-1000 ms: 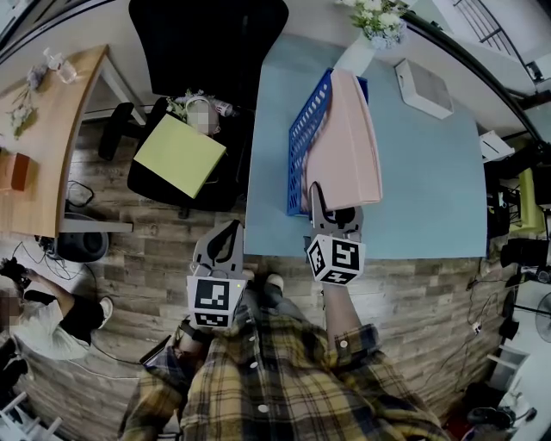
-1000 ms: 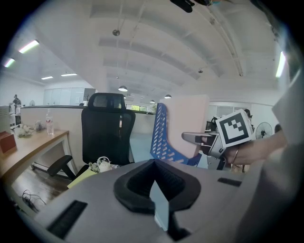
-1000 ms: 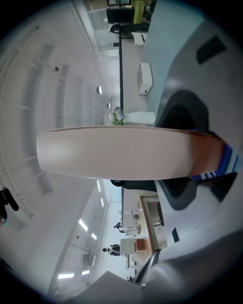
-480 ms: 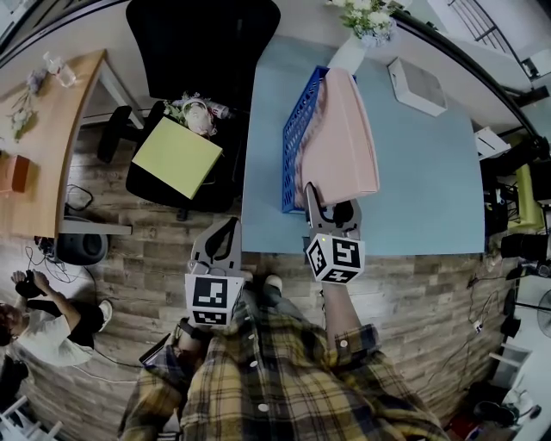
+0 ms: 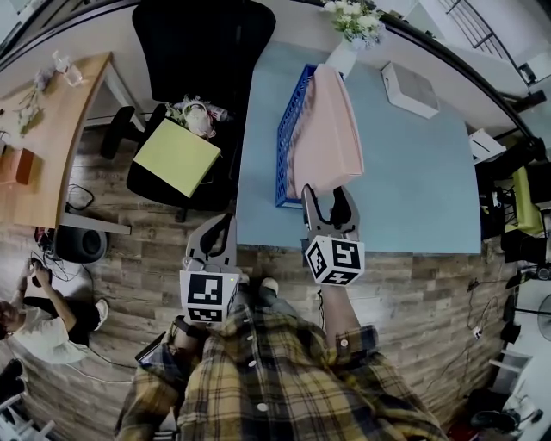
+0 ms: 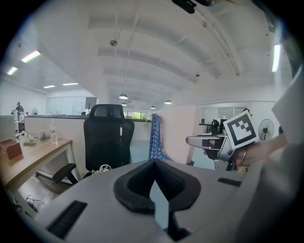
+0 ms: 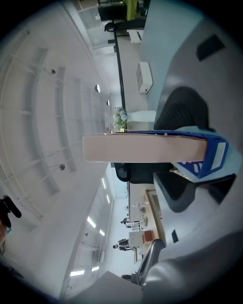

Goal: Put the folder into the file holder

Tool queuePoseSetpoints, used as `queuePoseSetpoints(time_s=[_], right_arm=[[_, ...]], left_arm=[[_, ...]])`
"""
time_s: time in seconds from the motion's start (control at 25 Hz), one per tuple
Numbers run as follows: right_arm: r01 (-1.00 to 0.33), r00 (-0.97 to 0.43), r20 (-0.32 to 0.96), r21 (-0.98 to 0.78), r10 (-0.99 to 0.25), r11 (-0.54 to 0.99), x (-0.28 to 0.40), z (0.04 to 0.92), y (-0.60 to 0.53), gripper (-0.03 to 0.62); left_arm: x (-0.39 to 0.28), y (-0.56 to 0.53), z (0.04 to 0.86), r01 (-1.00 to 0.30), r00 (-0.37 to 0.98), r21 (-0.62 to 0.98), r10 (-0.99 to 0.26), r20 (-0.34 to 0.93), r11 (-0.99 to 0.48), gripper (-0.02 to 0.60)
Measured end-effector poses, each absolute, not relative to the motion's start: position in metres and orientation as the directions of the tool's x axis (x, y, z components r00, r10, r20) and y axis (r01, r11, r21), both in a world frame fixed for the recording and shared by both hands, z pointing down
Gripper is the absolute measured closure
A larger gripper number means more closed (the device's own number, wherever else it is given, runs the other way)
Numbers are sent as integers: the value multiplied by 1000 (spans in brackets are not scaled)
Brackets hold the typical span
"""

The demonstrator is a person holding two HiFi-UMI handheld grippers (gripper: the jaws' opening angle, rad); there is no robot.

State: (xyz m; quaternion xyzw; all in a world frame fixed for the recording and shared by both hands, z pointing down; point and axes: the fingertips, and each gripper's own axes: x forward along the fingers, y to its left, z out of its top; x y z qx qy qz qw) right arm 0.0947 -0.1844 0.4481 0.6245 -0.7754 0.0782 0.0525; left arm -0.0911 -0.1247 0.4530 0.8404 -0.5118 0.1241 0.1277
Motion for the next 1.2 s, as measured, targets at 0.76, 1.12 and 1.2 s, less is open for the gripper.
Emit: queuePoseSetpoints(time_s=[0.76, 1.12, 1.2], right_arm=[[-931, -358, 136, -133, -924, 341, 111, 412, -103, 391], [-896, -437, 138, -153, -889, 417, 117, 405, -72, 485], [-895, -440, 142, -155, -887, 419, 121, 406, -68, 507]], left_arm=[[-77, -70, 421, -915, 397, 38, -877, 271, -402, 591], [-60, -65, 416, -908, 411, 32, -873, 263, -417, 591], [-57, -64, 415, -908, 411, 32, -873, 261, -417, 591]])
